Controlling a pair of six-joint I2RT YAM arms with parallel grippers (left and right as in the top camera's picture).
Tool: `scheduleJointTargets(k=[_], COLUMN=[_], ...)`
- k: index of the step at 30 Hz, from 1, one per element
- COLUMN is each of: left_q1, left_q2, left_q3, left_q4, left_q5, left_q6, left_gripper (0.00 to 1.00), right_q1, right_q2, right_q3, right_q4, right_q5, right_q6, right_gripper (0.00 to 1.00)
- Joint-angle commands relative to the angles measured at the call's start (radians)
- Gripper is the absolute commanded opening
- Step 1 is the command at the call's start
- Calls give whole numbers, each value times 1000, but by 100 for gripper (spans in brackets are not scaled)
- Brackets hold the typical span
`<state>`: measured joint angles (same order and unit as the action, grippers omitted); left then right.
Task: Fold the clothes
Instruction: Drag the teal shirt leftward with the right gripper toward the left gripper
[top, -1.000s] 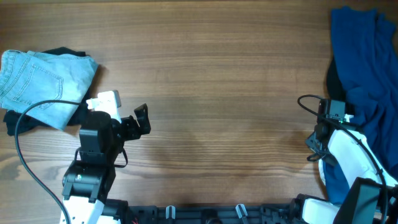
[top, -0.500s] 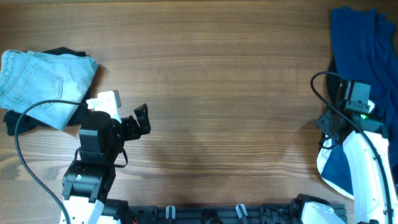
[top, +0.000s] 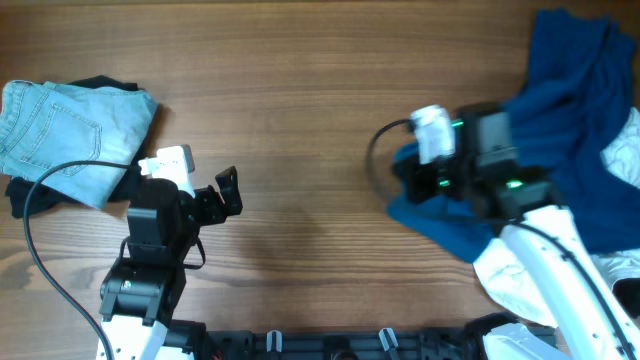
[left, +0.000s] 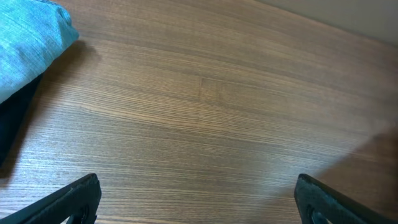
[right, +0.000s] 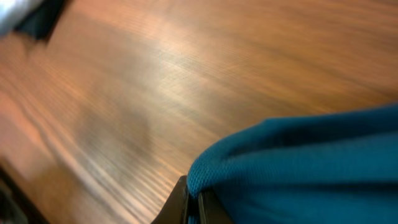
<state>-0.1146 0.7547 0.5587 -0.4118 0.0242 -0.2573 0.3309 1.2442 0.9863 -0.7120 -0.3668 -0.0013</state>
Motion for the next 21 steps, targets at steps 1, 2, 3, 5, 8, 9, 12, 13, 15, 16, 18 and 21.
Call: scheduleJointTargets(k=[1, 2, 3, 5, 8, 9, 12, 13, 15, 16, 18, 21], left_q1=[7, 7, 7, 7, 7, 7, 7, 7, 7, 7, 7, 7], left_q2=[-1, -1, -1, -1, -1, -1, -1, -1, -1, -1, -1, -1], left_q3=[24, 24, 24, 24, 24, 24, 24, 24, 24, 24, 24, 24], left_q4=[3, 3, 4, 4, 10, 14, 30, 31, 37, 41, 51, 66], left_q5=[9, 9, 9, 9, 9, 9, 9, 10, 17, 20, 21, 50], left_q6=[-9, -9, -9, -9, -13, -13, -13, -13, -19, -45, -119, -134], left_gripper=[100, 100, 100, 100, 100, 100, 100, 100, 100, 100, 100, 100], right_q1=[126, 143, 158, 187, 243, 264, 298, 294, 256, 230, 98, -50], right_q2=[109, 142, 179, 264, 378, 404, 447, 446, 414, 388, 260, 147], right_q3=[14, 14, 14, 14, 15, 15, 15, 15, 15, 15, 15, 15], right_q4=[94, 139, 201, 397, 745, 808, 828, 795, 702, 657, 483, 307], right_q5=[86, 85, 85, 51, -50, -53, -49, -29, 72, 121, 237, 266], right_q6=[37, 62, 101, 194, 270, 290, 280, 262, 264, 267, 316, 322], right_gripper=[4, 4, 4, 4, 4, 4, 23, 63, 100, 100, 100, 100])
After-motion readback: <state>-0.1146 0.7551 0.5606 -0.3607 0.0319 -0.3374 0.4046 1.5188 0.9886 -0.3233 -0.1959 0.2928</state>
